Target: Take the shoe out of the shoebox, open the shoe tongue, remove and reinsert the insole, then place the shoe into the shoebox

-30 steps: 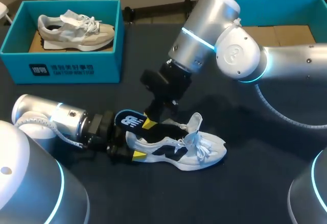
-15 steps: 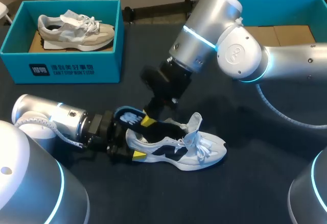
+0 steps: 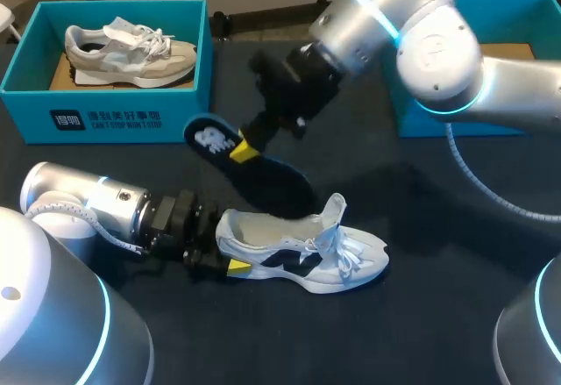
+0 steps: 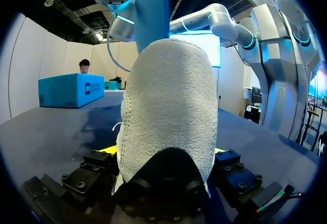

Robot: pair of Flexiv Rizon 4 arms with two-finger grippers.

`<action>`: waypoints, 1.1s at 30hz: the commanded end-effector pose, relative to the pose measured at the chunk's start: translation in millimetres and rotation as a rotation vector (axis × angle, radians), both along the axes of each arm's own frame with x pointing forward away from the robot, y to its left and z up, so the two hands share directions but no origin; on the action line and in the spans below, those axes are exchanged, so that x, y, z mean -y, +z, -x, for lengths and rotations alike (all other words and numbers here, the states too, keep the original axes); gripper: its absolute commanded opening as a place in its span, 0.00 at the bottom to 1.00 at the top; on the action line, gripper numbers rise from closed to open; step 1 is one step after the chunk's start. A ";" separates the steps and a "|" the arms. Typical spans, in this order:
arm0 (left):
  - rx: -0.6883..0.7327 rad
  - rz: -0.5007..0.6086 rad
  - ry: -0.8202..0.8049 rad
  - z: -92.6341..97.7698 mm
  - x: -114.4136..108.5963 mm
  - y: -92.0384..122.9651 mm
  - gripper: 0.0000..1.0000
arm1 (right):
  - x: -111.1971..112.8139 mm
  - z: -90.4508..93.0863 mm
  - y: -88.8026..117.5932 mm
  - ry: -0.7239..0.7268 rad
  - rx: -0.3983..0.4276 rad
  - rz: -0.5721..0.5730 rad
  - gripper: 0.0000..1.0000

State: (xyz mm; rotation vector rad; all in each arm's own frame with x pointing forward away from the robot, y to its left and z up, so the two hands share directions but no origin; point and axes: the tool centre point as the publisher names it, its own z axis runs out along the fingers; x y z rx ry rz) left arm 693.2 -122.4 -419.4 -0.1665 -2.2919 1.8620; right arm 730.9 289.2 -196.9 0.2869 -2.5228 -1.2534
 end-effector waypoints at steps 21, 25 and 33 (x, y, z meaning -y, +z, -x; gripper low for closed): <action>0.001 -0.001 0.002 -0.3 0.0 -0.7 0.00 | 39.2 11.2 77.8 -0.104 0.085 -0.274 0.00; 0.001 -0.001 0.002 -0.3 0.0 -0.7 0.00 | 51.6 19.7 103.4 -0.125 0.097 -0.347 0.00; 0.001 -0.001 0.002 -0.3 0.0 -0.7 0.00 | 78.5 31.0 143.0 -0.122 -0.008 -0.526 0.00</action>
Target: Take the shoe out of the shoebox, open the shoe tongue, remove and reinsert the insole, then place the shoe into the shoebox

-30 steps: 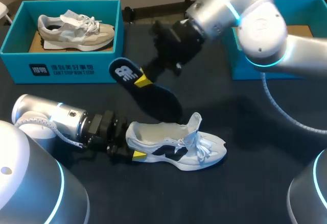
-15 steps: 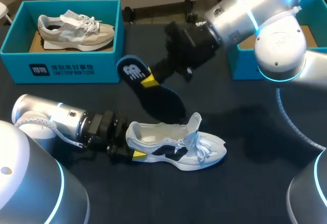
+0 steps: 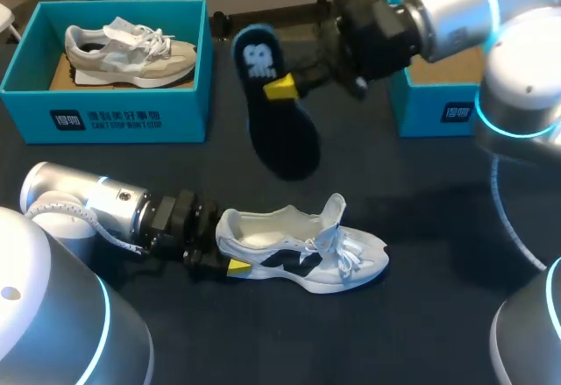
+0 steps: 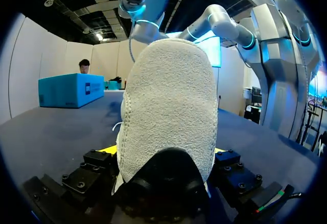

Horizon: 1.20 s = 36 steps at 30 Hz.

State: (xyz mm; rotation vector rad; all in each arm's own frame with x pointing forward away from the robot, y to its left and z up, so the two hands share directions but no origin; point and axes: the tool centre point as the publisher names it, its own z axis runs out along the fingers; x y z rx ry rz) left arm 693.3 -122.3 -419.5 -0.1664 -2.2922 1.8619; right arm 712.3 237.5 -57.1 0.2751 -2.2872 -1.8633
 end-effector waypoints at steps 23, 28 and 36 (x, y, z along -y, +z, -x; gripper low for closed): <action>0.001 -0.001 0.002 -0.2 0.1 -0.6 0.00 | 73.7 35.3 61.1 -0.221 -0.091 -0.090 0.00; 0.001 -0.001 0.002 -0.2 0.1 -0.6 0.00 | 78.6 43.3 77.7 -0.264 -0.192 -0.155 0.00; 0.001 -0.001 0.002 -0.2 0.1 -0.6 0.00 | 80.9 47.8 80.1 -0.260 -0.222 -0.149 0.00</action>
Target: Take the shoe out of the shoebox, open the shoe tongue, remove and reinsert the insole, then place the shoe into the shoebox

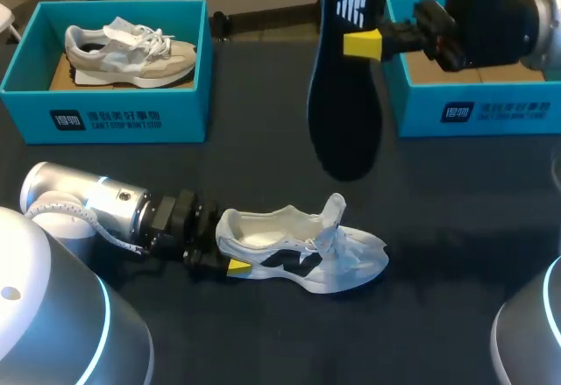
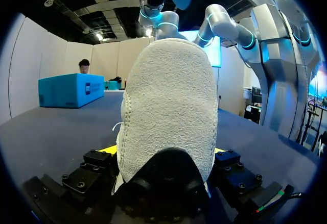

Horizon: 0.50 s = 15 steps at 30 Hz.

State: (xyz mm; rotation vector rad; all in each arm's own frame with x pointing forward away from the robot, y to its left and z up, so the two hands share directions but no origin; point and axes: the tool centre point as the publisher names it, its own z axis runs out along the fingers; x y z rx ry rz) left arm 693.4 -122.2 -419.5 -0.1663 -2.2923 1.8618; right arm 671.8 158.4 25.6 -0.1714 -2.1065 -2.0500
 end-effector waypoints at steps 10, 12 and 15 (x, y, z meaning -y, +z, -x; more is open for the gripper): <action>0.001 -0.001 0.002 -0.1 0.1 -0.5 0.00 | 12.4 18.7 -7.5 -0.044 -0.117 -0.032 0.00; 0.001 -0.001 0.002 -0.1 0.1 -0.5 0.00 | 17.0 24.0 -5.5 -0.052 -0.143 -0.021 0.00; 0.001 -0.001 0.002 -0.1 0.1 -0.5 0.00 | 23.0 31.1 0.0 -0.047 -0.156 -0.008 0.00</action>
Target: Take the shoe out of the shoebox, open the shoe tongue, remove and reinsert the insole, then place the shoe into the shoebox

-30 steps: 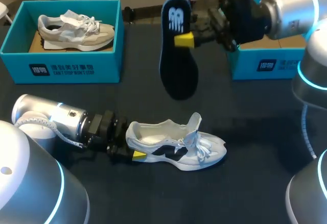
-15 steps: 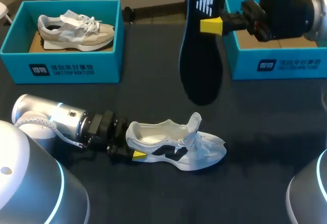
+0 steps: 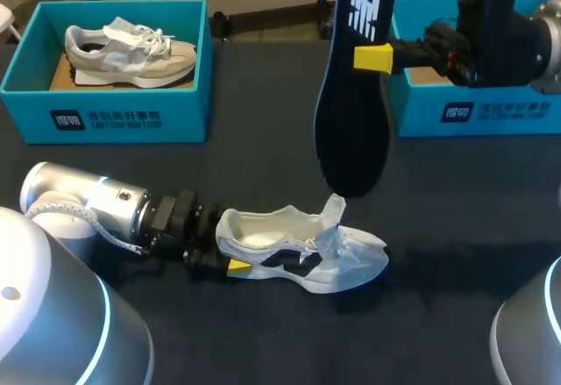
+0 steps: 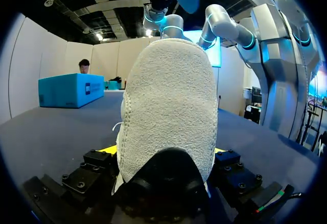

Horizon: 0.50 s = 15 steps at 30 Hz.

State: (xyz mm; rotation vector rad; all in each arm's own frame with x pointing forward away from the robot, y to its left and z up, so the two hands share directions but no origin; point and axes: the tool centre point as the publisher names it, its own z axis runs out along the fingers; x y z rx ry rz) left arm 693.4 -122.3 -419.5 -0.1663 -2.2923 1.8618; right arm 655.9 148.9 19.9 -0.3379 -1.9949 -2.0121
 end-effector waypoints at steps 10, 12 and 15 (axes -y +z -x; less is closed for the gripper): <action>0.001 -0.001 0.002 -0.1 0.1 -0.5 0.00 | 26.1 27.8 11.0 -0.027 -0.021 0.069 0.00; 0.001 -0.001 0.002 -0.1 0.1 -0.5 0.00 | 27.7 29.8 12.1 -0.028 -0.024 0.074 0.00; 0.001 -0.001 0.002 -0.1 0.1 -0.5 0.00 | 29.1 33.0 13.8 -0.029 -0.024 0.081 0.00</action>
